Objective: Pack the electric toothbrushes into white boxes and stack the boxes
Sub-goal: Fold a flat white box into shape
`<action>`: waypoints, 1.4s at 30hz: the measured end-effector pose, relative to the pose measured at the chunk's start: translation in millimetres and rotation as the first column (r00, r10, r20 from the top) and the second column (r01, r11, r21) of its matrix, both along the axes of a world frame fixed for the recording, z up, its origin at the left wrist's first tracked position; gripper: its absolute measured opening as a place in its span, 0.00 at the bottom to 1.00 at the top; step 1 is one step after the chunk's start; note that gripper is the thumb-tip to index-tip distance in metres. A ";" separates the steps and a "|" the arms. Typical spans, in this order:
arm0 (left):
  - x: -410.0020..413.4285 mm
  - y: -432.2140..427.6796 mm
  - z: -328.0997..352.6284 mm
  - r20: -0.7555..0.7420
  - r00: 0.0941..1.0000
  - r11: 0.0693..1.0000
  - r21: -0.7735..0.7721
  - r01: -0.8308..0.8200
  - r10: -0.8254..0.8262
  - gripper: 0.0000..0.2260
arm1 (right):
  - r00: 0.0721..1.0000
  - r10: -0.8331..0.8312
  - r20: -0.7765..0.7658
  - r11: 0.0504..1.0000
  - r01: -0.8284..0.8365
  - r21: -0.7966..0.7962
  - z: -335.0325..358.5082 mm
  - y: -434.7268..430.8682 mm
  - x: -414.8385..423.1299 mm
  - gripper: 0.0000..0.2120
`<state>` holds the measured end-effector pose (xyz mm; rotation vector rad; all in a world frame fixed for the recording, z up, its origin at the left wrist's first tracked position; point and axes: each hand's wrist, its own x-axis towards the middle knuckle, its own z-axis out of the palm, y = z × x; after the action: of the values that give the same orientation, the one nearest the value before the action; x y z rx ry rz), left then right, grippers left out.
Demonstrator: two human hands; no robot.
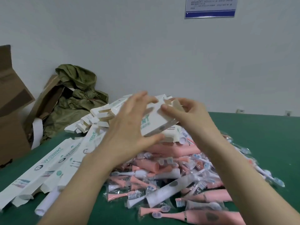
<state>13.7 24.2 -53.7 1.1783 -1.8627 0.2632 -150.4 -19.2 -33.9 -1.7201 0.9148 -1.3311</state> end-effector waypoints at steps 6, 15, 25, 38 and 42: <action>-3.1 2.5 -18.6 -0.031 0.996 0.994 -0.074 0.081 -0.084 0.22 | 0.968 0.196 0.159 0.946 -0.229 0.229 3.5 -0.3 0.6 0.16; -4.1 7.2 10.0 -0.398 0.909 0.990 -0.017 -0.144 0.125 0.11 | 0.990 0.117 -0.075 0.993 -0.116 0.015 9.1 9.2 34.6 0.11; -5.9 9.1 -4.5 -0.230 0.944 0.951 0.256 -0.175 0.236 0.22 | 0.985 0.165 -0.051 0.958 -0.148 0.246 -2.8 -4.4 36.3 0.03; -15.8 4.9 1.0 -0.249 0.937 0.970 0.060 -0.237 0.245 0.24 | 0.983 0.176 -0.051 0.960 -0.160 0.228 -22.8 -29.6 -17.6 0.14; -13.8 5.2 5.0 -0.388 0.894 0.967 -0.028 -0.253 0.223 0.24 | 0.666 -0.041 -0.745 0.999 0.022 -0.036 -54.4 -35.0 -51.9 0.05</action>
<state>-0.1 29.4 -48.8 1.3015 -1.3574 0.2201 -202.2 -54.2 -88.4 -2.3294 1.3756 -0.5970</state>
